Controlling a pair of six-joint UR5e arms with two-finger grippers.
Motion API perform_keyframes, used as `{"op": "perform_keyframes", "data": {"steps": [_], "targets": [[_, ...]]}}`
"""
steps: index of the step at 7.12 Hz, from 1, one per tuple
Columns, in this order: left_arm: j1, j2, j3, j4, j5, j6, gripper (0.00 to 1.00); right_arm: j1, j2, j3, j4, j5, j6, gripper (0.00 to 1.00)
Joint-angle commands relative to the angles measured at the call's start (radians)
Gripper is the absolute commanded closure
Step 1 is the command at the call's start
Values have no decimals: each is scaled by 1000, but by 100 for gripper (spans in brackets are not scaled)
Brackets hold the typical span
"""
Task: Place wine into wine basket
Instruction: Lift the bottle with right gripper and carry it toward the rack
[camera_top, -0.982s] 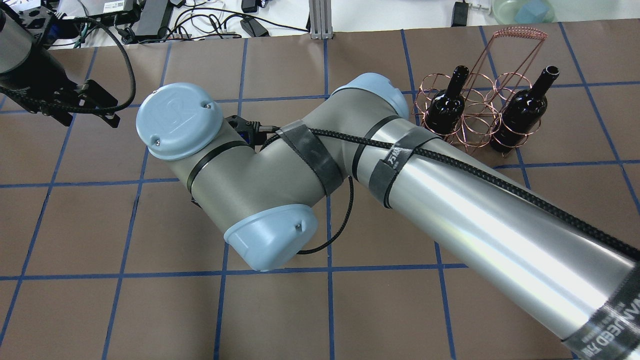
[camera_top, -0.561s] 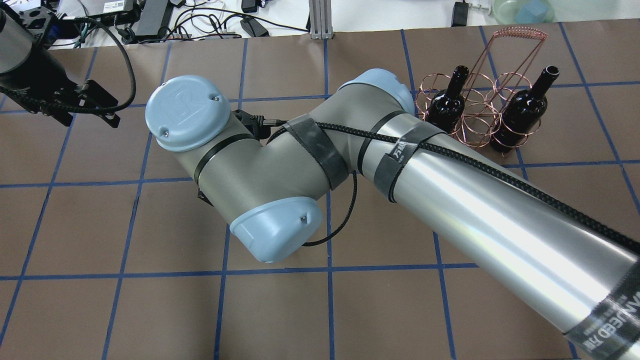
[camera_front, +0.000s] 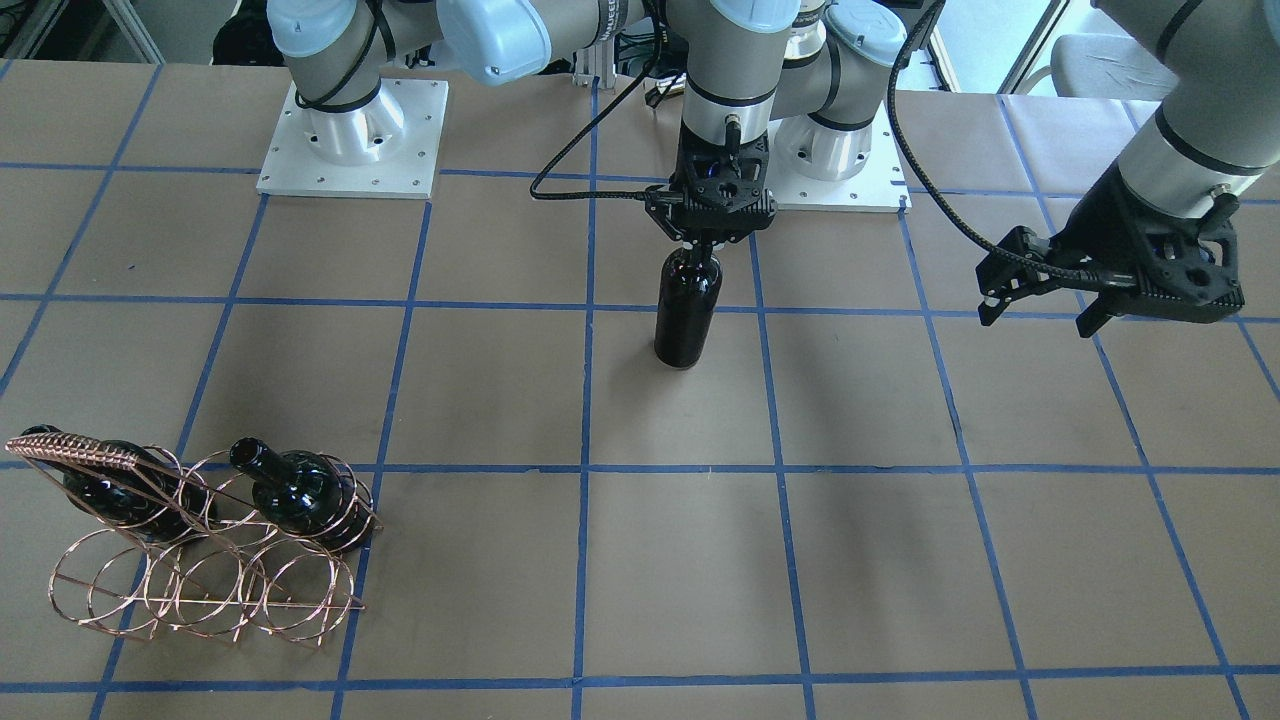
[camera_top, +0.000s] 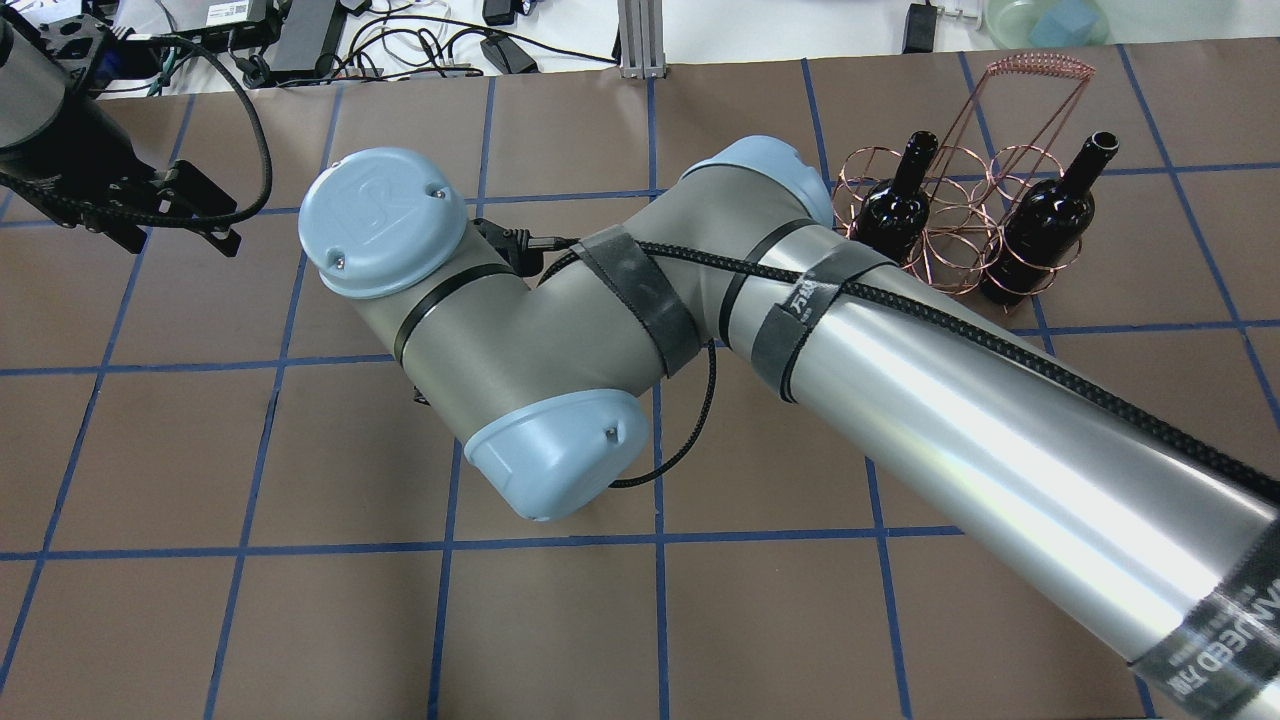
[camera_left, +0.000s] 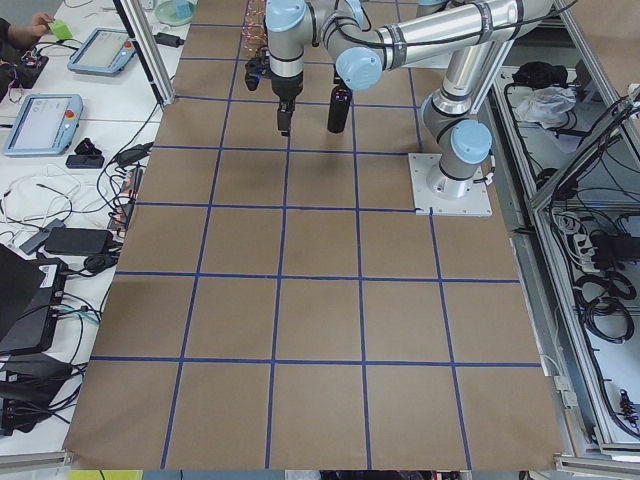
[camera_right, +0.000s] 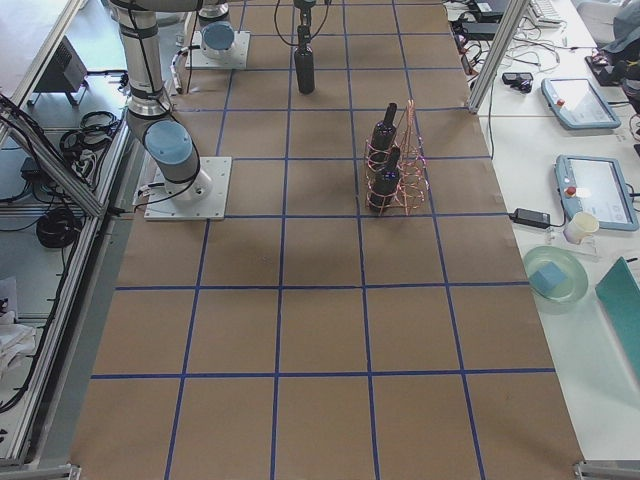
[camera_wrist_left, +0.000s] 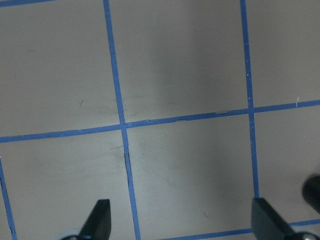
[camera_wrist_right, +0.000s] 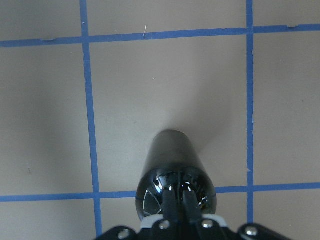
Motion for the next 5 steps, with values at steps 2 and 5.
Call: {"op": "perform_keyframes", "data": {"steps": [2, 5], "targets": [[0, 4, 0, 1, 1, -5, 0, -5, 0, 0, 0, 7, 2, 74], [-21, 27, 15, 0, 20, -38, 0, -5, -2, 2, 2, -2, 1, 19]]}}
